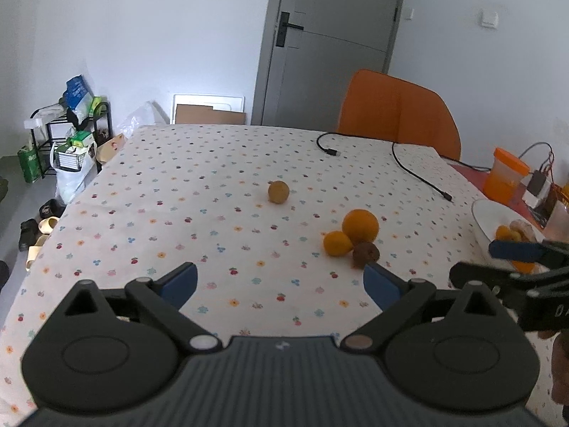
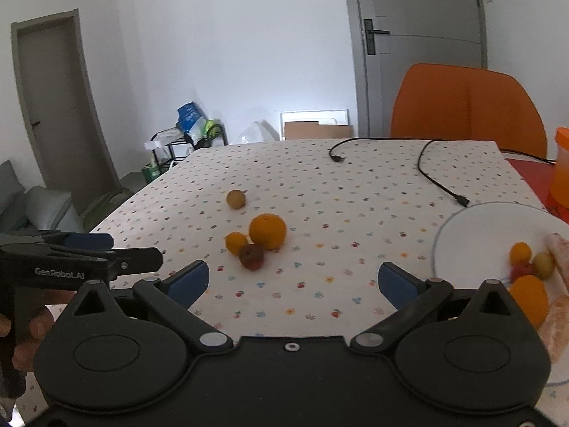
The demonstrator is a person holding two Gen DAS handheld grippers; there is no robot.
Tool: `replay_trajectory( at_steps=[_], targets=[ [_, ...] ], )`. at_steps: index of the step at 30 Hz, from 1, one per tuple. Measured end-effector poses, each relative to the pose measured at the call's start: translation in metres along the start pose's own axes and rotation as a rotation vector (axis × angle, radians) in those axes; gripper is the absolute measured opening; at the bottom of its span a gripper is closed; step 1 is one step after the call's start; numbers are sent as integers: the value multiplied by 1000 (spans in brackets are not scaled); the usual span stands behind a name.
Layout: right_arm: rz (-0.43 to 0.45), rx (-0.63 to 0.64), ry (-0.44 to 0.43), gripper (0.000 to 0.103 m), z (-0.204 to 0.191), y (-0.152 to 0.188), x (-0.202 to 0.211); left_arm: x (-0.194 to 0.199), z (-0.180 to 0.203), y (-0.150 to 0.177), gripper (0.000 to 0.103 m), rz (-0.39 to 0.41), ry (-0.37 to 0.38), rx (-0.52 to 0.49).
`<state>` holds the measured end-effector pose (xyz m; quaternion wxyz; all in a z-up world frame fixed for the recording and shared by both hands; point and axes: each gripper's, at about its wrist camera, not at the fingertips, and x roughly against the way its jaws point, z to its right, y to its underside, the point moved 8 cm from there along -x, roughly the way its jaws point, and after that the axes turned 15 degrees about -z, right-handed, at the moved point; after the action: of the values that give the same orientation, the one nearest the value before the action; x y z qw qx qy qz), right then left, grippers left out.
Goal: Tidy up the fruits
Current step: 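Withdraw both open tools from the plate toward the remaining fruits, then close the right tool on the brown kiwi while the left tool grasps a small tangerine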
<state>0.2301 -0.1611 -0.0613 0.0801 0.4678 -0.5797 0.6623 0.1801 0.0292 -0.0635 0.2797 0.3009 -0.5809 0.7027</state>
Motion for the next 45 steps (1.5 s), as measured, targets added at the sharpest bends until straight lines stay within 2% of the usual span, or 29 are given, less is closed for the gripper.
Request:
replay_trajectory(
  at_steps=[2,4,8,12,16,19,23,25,29,32,36,39,45],
  targets=[
    [-11,7,-4,99,-2,-1,-4,1,-2,-2,98,15,6,13],
    [-23,10,-22,91,-4,-2,-10,-2,-2,-4,96,9,10,11],
    [-47,14,-39,82,-6,-3,-20,-9,-4,-6,93,3,21,16],
    [-56,30,-50,76,-9,-7,-27,-14,-4,-8,85,2,36,15],
    [-73,40,-61,62,-12,-11,-38,-20,-3,-10,73,-9,43,10],
    [-84,46,-62,59,-14,-13,-46,-25,-4,-10,67,-23,50,15],
    [-91,58,-73,59,-19,-16,-54,-31,-5,-11,64,-32,44,19],
    [-97,66,-79,54,-21,-17,-57,-33,-6,-11,63,-34,39,20],
    [-110,81,-86,51,-25,-20,-65,-37,-8,-12,61,-39,38,19],
    [-113,85,-81,50,-26,-22,-72,-40,-10,-14,55,-46,43,19],
    [-131,85,-90,39,-29,-22,-82,-44,-10,-17,54,-53,48,12],
    [-133,95,-89,23,-31,-22,-89,-48,-7,-18,52,-63,46,0],
    [-118,78,-102,23,-26,-21,-87,-54,5,-22,51,-67,59,-22]
  ],
)
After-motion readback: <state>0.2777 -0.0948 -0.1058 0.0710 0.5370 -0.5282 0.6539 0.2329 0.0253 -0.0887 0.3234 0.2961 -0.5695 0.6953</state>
